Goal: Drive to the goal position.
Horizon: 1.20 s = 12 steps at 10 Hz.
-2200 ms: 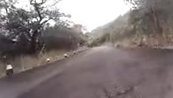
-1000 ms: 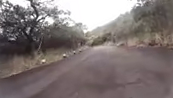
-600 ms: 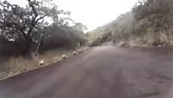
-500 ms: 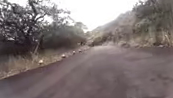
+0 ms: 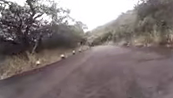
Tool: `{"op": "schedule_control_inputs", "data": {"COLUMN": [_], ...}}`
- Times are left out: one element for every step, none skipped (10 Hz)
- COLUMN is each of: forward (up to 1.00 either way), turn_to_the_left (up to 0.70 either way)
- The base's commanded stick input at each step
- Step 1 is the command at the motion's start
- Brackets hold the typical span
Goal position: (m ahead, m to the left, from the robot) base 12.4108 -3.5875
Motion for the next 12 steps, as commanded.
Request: {"op": "schedule_control_inputs", "data": {"forward": [1.00,1.00,1.00,1.00,1.00,1.00,1.00,1.00,1.00,1.00,1.00,1.00], "turn_to_the_left": [0.00,0.00,0.00,0.00,0.00,0.00,-0.40,-0.40,-0.40,-0.02,-0.01,0.00]}}
